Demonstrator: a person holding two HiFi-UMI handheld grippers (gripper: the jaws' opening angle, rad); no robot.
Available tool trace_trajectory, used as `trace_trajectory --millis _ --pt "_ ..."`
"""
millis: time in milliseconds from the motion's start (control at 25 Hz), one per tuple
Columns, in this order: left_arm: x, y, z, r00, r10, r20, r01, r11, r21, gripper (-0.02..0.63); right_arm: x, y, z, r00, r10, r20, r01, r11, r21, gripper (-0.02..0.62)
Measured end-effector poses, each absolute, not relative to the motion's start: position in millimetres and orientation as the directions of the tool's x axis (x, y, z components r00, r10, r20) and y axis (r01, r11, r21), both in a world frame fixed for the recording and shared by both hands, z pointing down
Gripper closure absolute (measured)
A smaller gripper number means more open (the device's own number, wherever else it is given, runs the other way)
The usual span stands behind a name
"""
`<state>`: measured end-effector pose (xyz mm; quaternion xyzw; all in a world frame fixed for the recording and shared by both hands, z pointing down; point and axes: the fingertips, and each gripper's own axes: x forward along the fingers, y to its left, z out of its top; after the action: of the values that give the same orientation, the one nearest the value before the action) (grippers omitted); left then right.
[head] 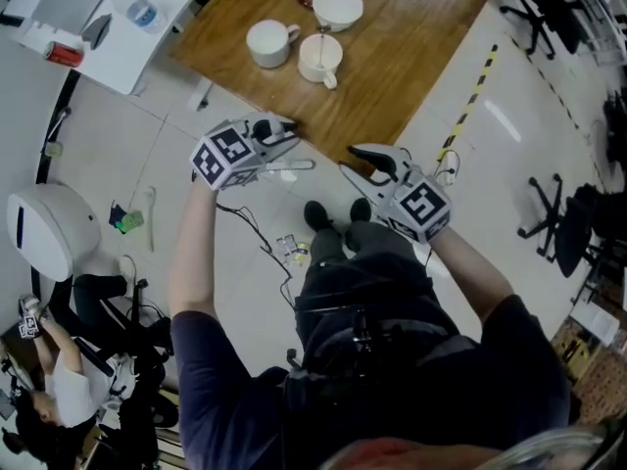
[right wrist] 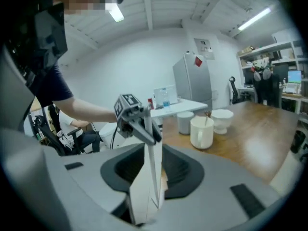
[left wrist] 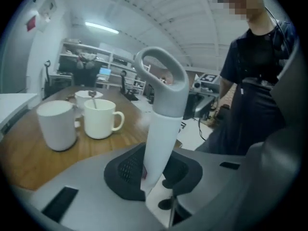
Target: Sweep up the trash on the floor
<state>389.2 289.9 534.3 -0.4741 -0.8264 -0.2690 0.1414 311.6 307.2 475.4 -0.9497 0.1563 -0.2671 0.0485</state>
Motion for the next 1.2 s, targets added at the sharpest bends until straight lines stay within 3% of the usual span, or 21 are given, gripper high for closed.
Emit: trace_trajectory --millis 240,280,320,360,520,720,960,1200 --pt "328.1 289.9 538.9 -0.669 0.54 0.51 0.732 0.595 0.331 0.543 374.7 251.8 444.2 0.821 -0.436 0.37 -0.434 -0.896 -0.093 0.371" --pt "321.2 292.3 539.9 -0.679 0.526 0.512 0.721 0.608 0.332 0.543 381.2 252.2 444.2 0.832 -0.421 0.361 -0.427 -0.902 -0.065 0.388" --pt "316.2 295.1 540.4 -0.682 0.524 0.51 0.718 0.612 0.331 0.543 384.1 255.3 444.6 0.845 -0.396 0.36 -0.414 -0.91 -0.028 0.481" --pt "313.0 298.4 540.8 -0.678 0.535 0.504 0.723 0.608 0.328 0.543 383.7 259.2 445.3 0.855 -0.371 0.362 -0.401 -0.916 0.01 0.485" --pt "314.7 312.7 544.1 -0.598 0.648 0.471 0.799 0.532 0.281 0.523 376.0 278.5 448.8 0.888 -0.273 0.37 -0.32 -0.945 0.071 0.486" --pt "347.3 294.2 562.5 -0.426 0.757 0.495 0.904 0.348 0.247 0.403 368.8 306.3 455.1 0.898 -0.149 0.415 -0.187 -0.981 0.052 0.486" --pt "369.4 246.2 569.9 -0.323 0.83 0.454 0.922 0.168 0.348 0.403 361.0 313.1 459.1 0.897 -0.107 0.429 -0.147 -0.987 0.061 0.482" --pt "349.7 242.4 587.2 -0.307 0.83 0.466 0.926 0.148 0.347 0.403 354.4 312.8 462.2 0.896 -0.124 0.427 -0.156 -0.987 0.04 0.476"
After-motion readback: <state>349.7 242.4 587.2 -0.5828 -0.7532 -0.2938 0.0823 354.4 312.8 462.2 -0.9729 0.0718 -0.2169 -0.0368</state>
